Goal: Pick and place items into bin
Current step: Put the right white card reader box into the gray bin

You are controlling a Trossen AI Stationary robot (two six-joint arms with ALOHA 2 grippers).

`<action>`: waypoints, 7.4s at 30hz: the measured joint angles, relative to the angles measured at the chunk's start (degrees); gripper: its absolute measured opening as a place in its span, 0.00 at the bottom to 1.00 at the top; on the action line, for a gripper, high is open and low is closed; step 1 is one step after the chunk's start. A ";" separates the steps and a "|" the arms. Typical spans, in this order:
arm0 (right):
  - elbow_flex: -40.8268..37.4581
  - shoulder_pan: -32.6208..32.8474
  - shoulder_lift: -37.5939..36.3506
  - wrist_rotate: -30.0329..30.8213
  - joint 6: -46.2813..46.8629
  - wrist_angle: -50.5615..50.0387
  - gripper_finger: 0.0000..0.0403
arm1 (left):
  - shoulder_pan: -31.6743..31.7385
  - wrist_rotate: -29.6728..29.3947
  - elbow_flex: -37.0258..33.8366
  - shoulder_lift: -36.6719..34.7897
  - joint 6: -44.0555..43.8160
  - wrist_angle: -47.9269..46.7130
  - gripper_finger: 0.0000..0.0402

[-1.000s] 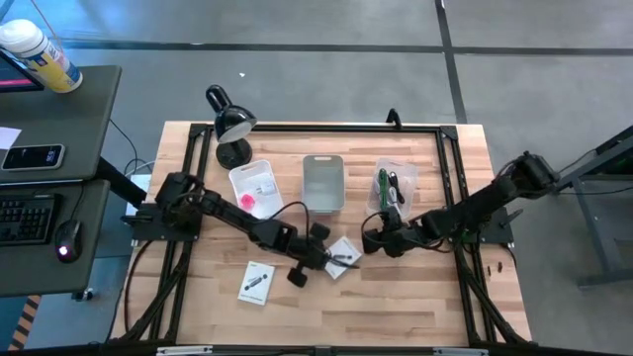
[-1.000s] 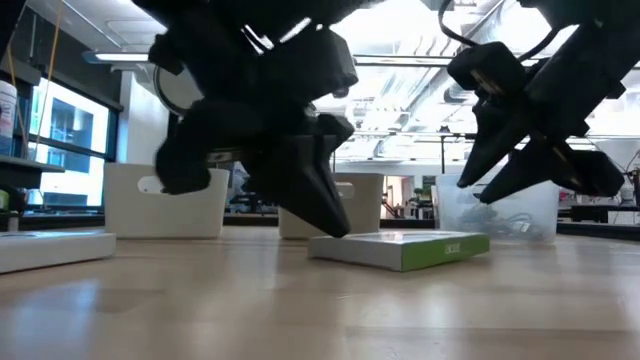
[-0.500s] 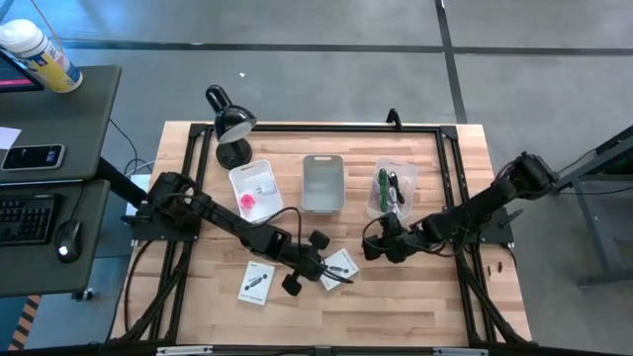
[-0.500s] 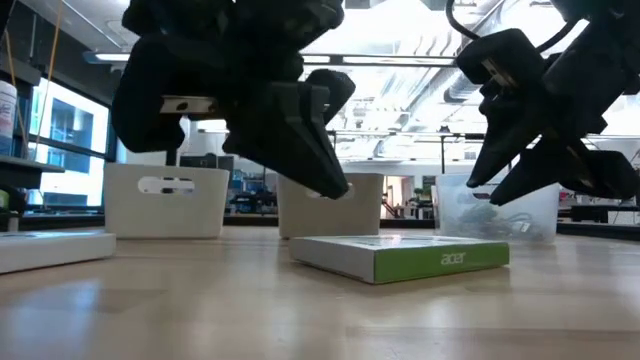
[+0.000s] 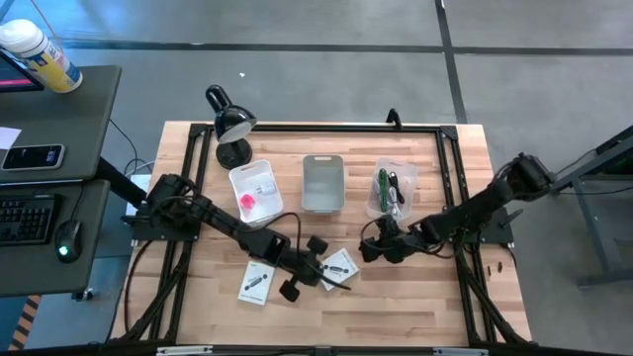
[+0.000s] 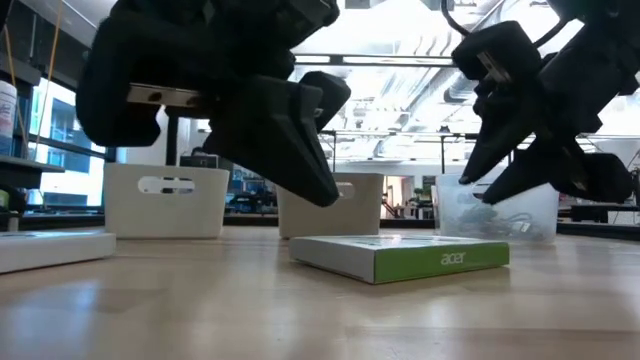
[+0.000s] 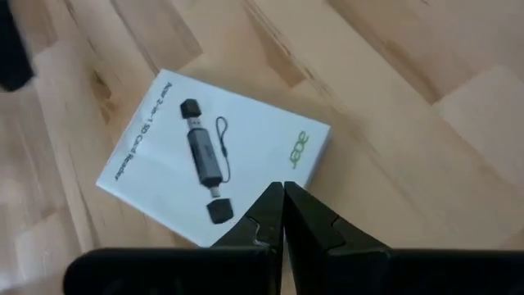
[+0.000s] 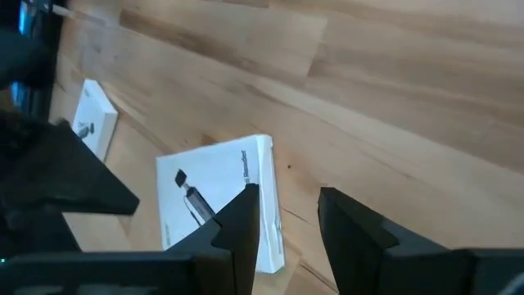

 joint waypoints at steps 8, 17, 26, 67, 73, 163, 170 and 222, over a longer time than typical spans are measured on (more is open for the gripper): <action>-0.09 0.07 8.20 -1.59 0.10 10.03 0.29 | 0.21 -1.12 0.10 0.66 -1.37 0.25 0.00; -0.07 0.78 9.79 -2.45 0.52 12.96 0.29 | -0.65 1.25 0.17 3.49 -5.01 1.28 0.00; -0.07 0.76 9.95 -3.83 1.22 13.25 0.29 | -0.60 1.48 0.20 3.41 -3.95 0.63 0.00; -0.09 1.23 17.25 -9.67 0.98 29.88 0.41 | -3.20 -0.17 0.13 3.50 -1.39 -1.15 0.00; -0.13 1.25 17.30 -9.63 -0.88 30.61 0.28 | -3.22 -0.14 0.09 3.48 -1.40 -1.25 0.00; 0.14 -3.45 17.49 -18.58 -0.04 34.55 0.46 | -7.42 -7.68 -2.79 3.37 -2.92 0.67 0.00; 1.25 -4.37 17.49 -20.64 -1.42 32.82 0.43 | -7.46 -8.27 -2.80 3.37 -2.93 0.59 0.00; 3.32 -4.35 20.59 -29.55 0.61 32.02 0.41 | -10.81 -11.76 -6.45 3.23 -7.94 7.05 0.00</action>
